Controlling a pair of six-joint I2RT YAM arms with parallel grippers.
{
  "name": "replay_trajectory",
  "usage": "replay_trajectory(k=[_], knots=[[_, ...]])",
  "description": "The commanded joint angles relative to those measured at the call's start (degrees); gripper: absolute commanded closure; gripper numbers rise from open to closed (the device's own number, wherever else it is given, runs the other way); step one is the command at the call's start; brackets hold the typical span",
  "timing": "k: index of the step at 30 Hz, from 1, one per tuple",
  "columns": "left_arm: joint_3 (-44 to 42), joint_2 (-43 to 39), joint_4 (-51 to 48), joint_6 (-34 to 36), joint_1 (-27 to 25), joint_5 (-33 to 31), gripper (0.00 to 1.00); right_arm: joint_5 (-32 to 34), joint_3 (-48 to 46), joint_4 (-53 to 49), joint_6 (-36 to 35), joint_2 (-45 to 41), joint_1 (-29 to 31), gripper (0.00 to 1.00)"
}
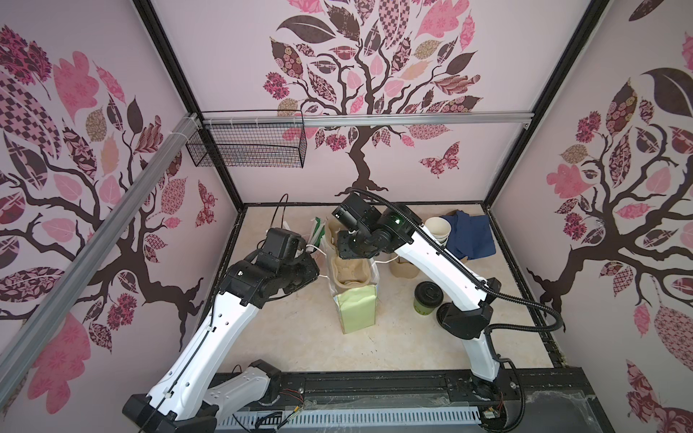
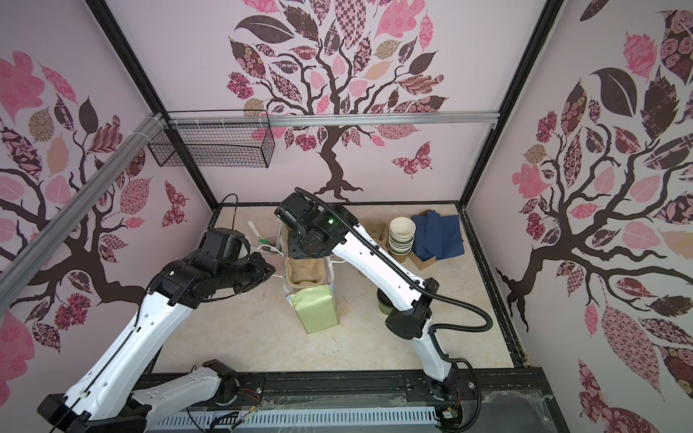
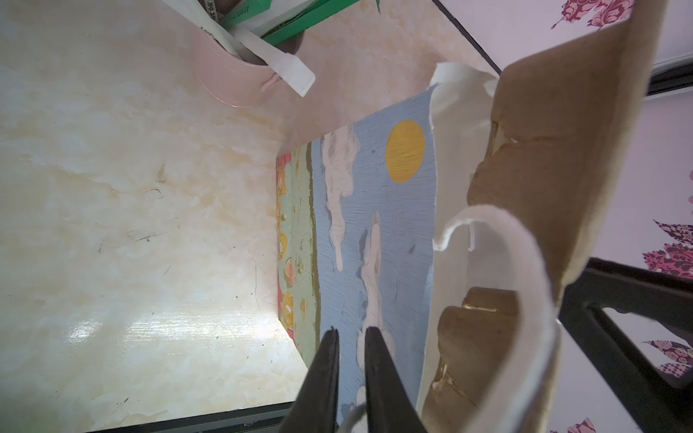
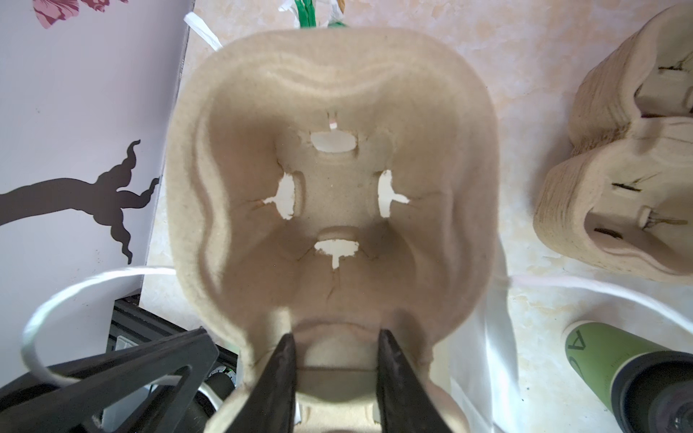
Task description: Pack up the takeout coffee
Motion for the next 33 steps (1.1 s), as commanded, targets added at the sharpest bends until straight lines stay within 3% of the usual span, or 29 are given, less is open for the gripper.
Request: replay_trajectory(k=[1, 20, 25, 33], knots=[[-0.5, 0.4, 1.0, 1.0, 0.2, 0.4, 0.82, -1.2, 1.6, 1.3, 0.5, 0.2, -0.3, 0.71], [0.2, 1.0, 1.4, 0.9, 0.2, 0.6, 0.82, -5.3, -2.3, 5.8, 2.4, -6.8, -0.5, 0.7], [0.4, 0.8, 1.4, 0.9, 0.2, 0.6, 0.82, -2.3, -10.8, 12.2, 3.2, -12.4, -0.7, 0.71], [0.4, 0.8, 1.5, 0.7, 0.2, 0.6, 0.83, 3.3, -12.7, 6.9, 1.2, -10.5, 0.2, 0.71]])
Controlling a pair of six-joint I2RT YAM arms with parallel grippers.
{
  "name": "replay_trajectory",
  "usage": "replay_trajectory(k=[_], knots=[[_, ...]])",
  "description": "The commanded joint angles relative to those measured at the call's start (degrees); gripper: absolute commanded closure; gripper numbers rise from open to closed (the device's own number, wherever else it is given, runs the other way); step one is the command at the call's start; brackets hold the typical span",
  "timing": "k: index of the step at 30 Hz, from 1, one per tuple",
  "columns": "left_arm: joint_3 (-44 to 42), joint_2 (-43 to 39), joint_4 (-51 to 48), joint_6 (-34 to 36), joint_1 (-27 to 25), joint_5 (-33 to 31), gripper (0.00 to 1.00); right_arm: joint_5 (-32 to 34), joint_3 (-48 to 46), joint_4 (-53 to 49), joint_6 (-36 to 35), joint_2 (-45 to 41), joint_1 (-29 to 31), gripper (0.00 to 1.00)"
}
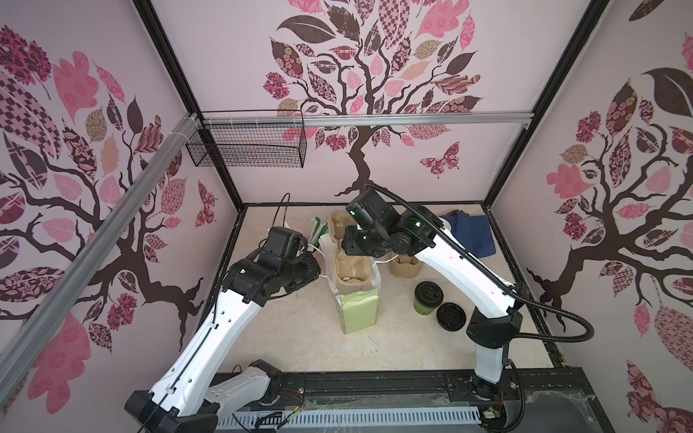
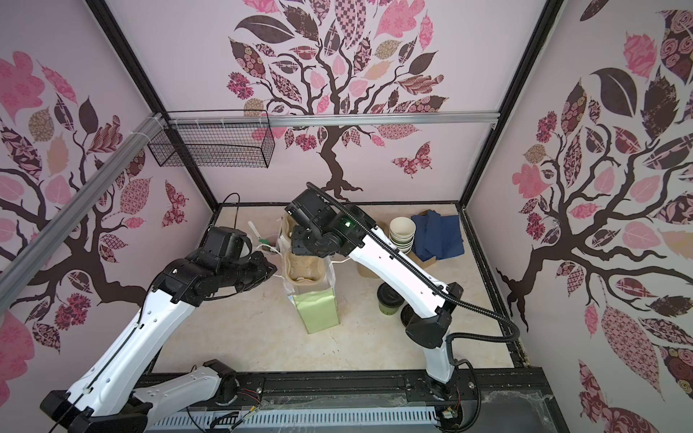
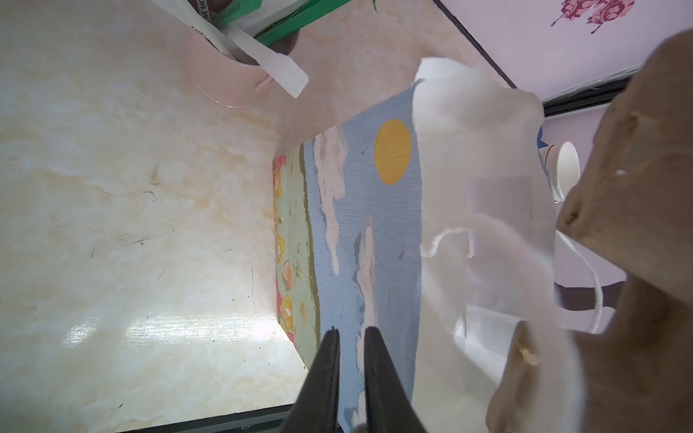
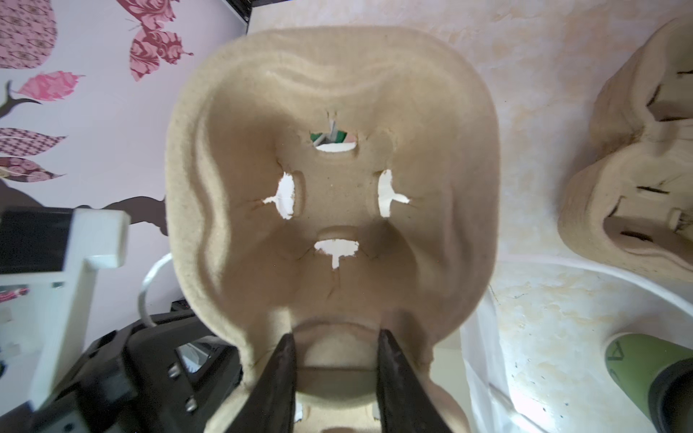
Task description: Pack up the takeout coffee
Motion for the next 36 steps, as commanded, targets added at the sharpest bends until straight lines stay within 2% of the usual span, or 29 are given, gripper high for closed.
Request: replay_trajectory(k=[1, 8, 21, 29, 36], knots=[[0.4, -0.1, 0.7, 0.6, 0.2, 0.2, 0.83, 4.9, -0.3, -2.4, -1.4, 0.1, 0.8, 0.71], [0.4, 0.0, 0.7, 0.7, 0.2, 0.0, 0.83, 8.5, -2.1, -2.7, -3.3, 1.3, 2.2, 0.71], [0.6, 0.6, 0.9, 0.7, 0.2, 0.1, 0.83, 6.8, -3.2, -3.5, -3.6, 2.2, 3.6, 0.71], [0.8, 0.7, 0.7, 1.0, 0.2, 0.2, 0.83, 7.0, 11.5, -5.9, -3.8, 7.4, 3.5, 0.71], [0.8, 0.7, 0.7, 1.1, 0.2, 0.4, 0.83, 9.2, 9.1, -4.6, -3.6, 7.4, 3.5, 0.72]])
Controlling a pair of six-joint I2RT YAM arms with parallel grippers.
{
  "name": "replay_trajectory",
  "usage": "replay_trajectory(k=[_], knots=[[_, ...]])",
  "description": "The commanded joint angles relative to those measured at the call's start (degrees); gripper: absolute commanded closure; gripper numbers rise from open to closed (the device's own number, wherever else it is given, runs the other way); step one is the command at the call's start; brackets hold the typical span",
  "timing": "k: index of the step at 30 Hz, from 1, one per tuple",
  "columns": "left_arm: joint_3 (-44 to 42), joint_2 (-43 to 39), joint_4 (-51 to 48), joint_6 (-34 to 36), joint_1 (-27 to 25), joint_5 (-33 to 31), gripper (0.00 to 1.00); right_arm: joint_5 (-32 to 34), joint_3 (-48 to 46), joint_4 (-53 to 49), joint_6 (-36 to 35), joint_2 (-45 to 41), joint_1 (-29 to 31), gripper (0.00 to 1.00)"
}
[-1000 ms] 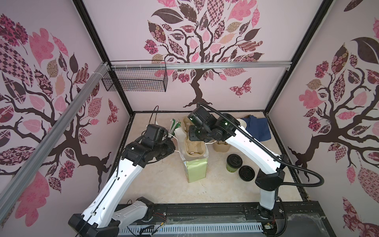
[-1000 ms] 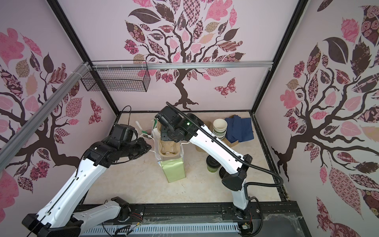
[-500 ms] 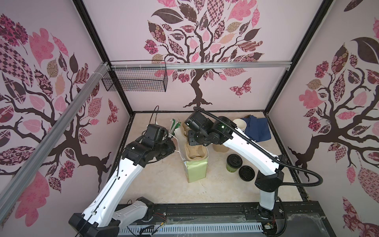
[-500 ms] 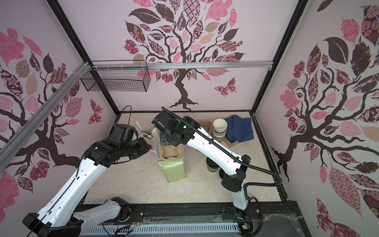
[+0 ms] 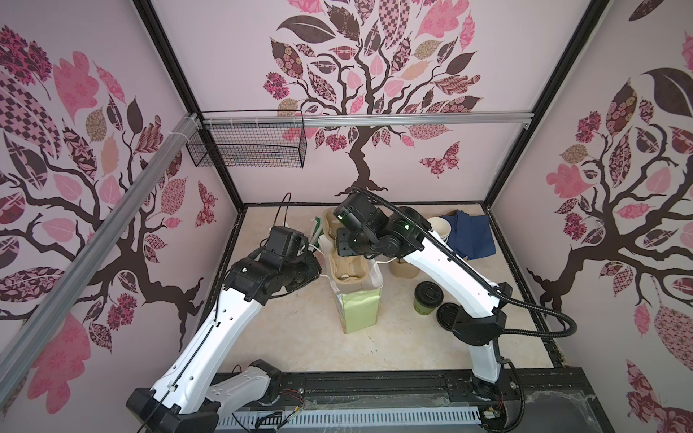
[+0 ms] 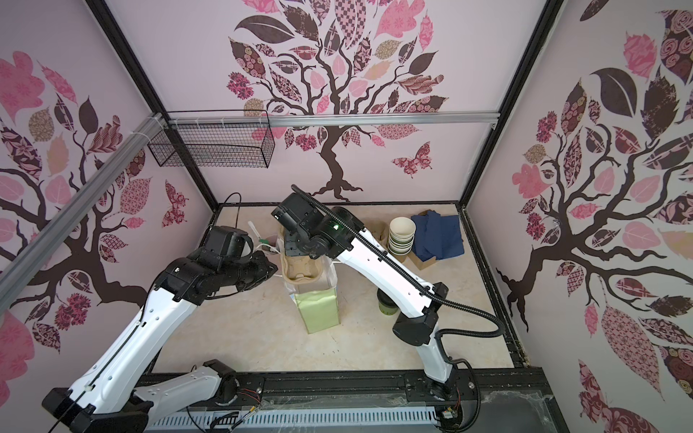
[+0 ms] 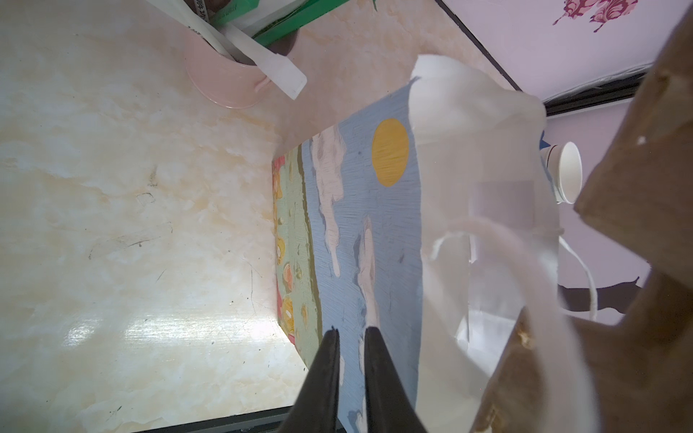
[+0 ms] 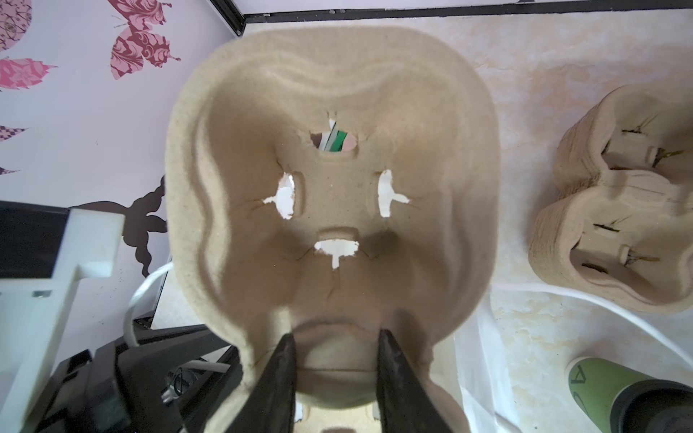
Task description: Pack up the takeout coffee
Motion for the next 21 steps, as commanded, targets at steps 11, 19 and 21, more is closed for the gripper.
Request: replay_trajectory(k=[11, 19, 21], knots=[[0.8, -0.2, 0.3, 1.0, 0.2, 0.3, 0.82, 4.5, -14.0, 6.5, -1.0, -2.9, 0.5, 0.72], [1.1, 0.4, 0.4, 1.1, 0.2, 0.4, 0.83, 2.2, -12.8, 3.4, -0.9, -3.5, 1.2, 0.72], [1.0, 0.4, 0.5, 1.1, 0.2, 0.4, 0.83, 1.6, -12.1, 2.3, -0.8, -3.8, 1.4, 0.72]])
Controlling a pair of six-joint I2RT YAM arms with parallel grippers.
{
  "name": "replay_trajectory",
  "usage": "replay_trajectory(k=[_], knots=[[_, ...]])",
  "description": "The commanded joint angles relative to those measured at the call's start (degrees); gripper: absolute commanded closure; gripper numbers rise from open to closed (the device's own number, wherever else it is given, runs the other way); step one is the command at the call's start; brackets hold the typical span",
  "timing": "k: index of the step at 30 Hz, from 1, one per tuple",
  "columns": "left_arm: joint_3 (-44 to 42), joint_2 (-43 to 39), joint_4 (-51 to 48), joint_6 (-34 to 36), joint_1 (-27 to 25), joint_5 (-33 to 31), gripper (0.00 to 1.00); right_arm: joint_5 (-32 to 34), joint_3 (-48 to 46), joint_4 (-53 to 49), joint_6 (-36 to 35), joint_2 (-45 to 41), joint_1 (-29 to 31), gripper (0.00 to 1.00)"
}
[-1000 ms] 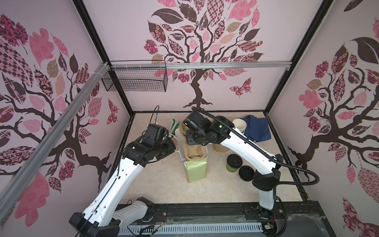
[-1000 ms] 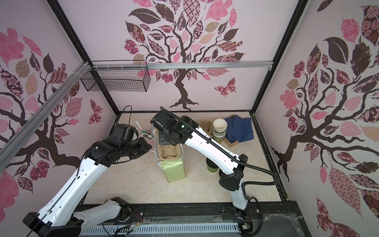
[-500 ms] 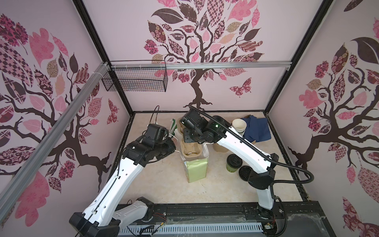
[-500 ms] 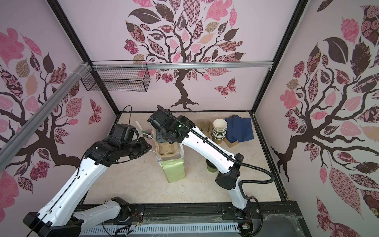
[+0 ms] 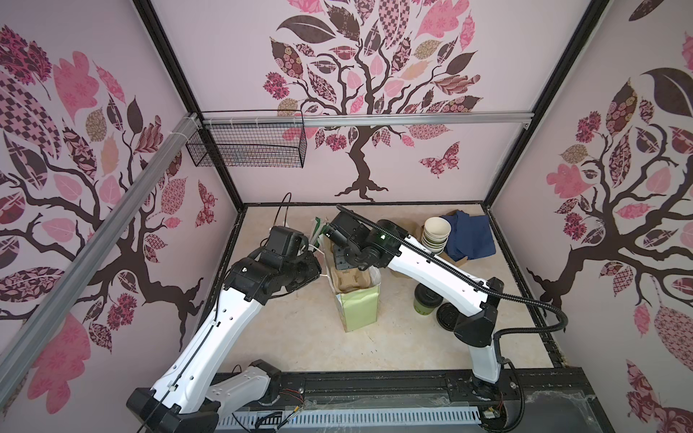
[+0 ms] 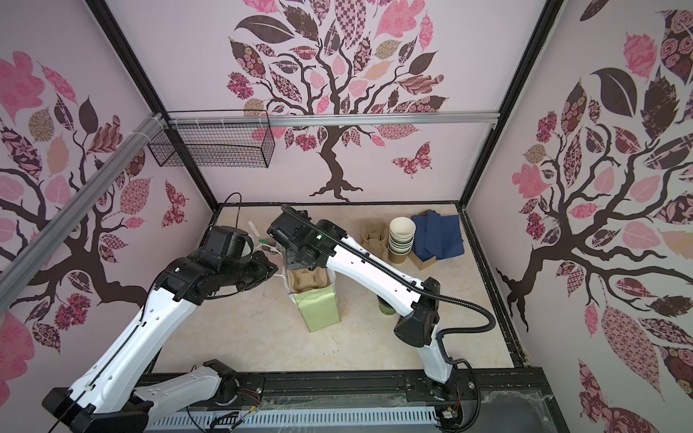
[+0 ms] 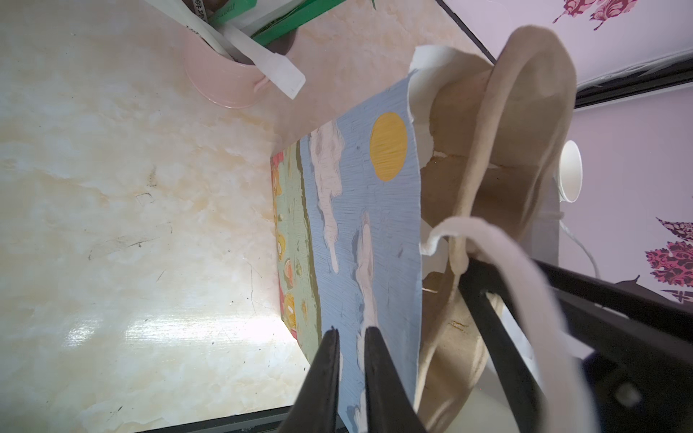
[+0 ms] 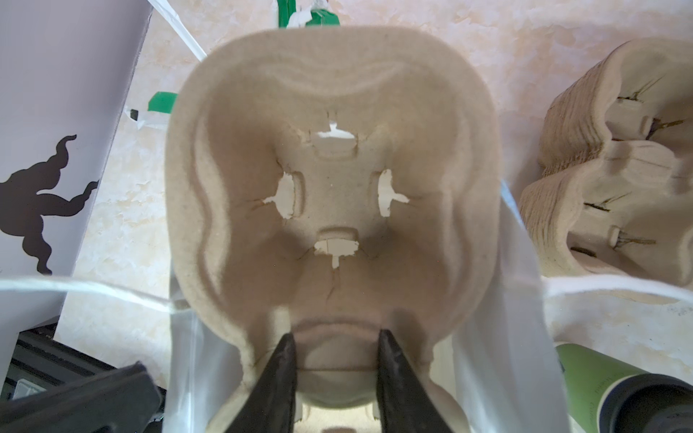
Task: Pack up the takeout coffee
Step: 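Push the pulp carrier down to the bag bottom with the right gripper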
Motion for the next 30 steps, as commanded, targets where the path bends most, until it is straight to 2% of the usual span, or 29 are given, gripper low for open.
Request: replay_trajectory(k=[1, 17, 30], knots=[[1.0, 0.4, 0.5, 0.9, 0.2, 0.3, 0.83, -1.0, 2.6, -2.9, -0.1, -3.0, 0.7, 0.72], [1.2, 0.5, 0.6, 1.1, 0.2, 0.3, 0.83, -2.3, 3.1, -8.0, 1.5, -2.9, 1.2, 0.72], [0.9, 0.0, 0.7, 1.0, 0.2, 0.3, 0.83, -3.9, 3.6, -10.5, 1.9, 1.0, 1.2, 0.72]])
